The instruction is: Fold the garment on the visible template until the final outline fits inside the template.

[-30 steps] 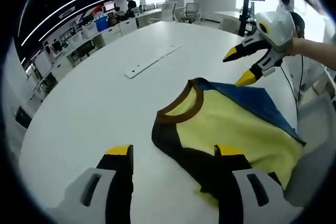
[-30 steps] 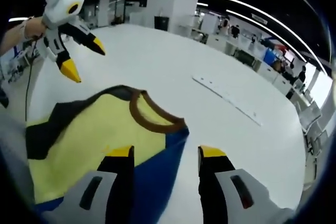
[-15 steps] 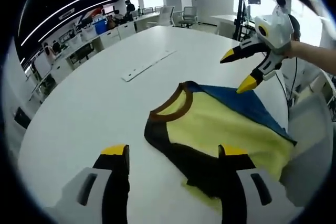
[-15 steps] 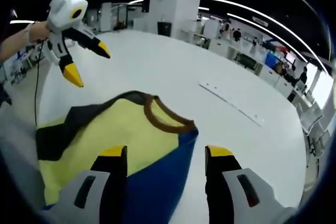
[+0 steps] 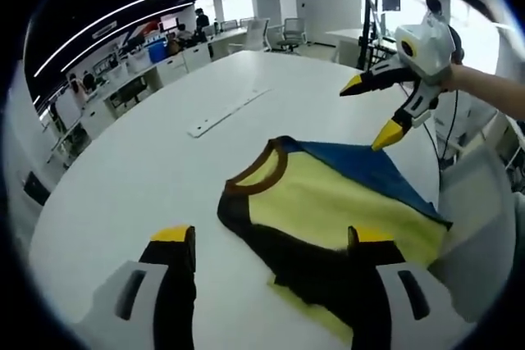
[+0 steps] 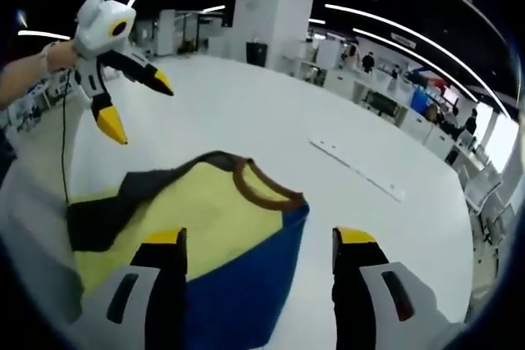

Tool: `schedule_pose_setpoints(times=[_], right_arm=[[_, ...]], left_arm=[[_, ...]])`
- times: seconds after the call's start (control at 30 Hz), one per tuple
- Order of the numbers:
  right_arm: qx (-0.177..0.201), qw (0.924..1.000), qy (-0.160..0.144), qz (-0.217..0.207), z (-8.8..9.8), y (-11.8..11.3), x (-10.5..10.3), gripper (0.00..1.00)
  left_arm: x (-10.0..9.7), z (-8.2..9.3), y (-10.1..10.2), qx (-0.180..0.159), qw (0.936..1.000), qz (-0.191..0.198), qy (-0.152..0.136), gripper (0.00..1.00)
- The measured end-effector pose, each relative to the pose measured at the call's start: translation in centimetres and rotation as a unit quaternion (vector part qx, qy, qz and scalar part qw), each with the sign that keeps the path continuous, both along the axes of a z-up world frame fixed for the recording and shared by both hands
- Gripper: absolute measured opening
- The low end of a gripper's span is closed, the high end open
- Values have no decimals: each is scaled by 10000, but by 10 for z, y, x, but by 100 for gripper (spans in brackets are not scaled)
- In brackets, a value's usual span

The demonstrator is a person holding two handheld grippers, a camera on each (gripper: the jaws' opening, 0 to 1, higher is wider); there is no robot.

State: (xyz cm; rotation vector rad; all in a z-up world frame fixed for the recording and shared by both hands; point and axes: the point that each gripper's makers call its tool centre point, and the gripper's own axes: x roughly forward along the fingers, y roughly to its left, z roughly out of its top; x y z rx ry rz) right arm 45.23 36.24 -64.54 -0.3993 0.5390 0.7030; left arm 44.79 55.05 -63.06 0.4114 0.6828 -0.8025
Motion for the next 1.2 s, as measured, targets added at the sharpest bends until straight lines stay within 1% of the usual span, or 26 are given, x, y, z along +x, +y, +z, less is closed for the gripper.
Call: schedule_pose_setpoints(times=[0.13, 0.27, 0.37, 0.47, 0.8, 0.9, 1.03, 1.2], right_arm=[[23, 10000, -59, 59, 8, 2, -9, 74], [-79, 9996, -166, 201, 14, 6, -20, 78], [-35, 9995, -142, 280, 18, 10, -30, 82], [-24, 9994, -135, 310, 20, 12, -38, 85], [0, 9990, -189, 414, 32, 17, -57, 89], [7, 9986, -164, 504, 33, 19, -67, 91], [-15, 9984, -283, 496, 39, 19, -73, 93], [57, 9983, -300, 488, 45, 18, -83, 95]], left_arm=[[-10, 8, -3, 11, 10000, -78, -52, 76], [-18, 18, -4, -23, 9998, -153, -140, 78], [-23, 22, -4, -16, 9996, -184, -193, 81], [-28, 24, -2, -21, 9996, -190, -194, 83], [-49, 30, 0, -63, 9995, -253, -187, 88], [-55, 32, 0, -68, 9994, -279, -204, 90], [-66, 35, 1, -72, 9992, -340, -208, 93], [-77, 35, 2, -82, 9992, -347, -169, 97]])
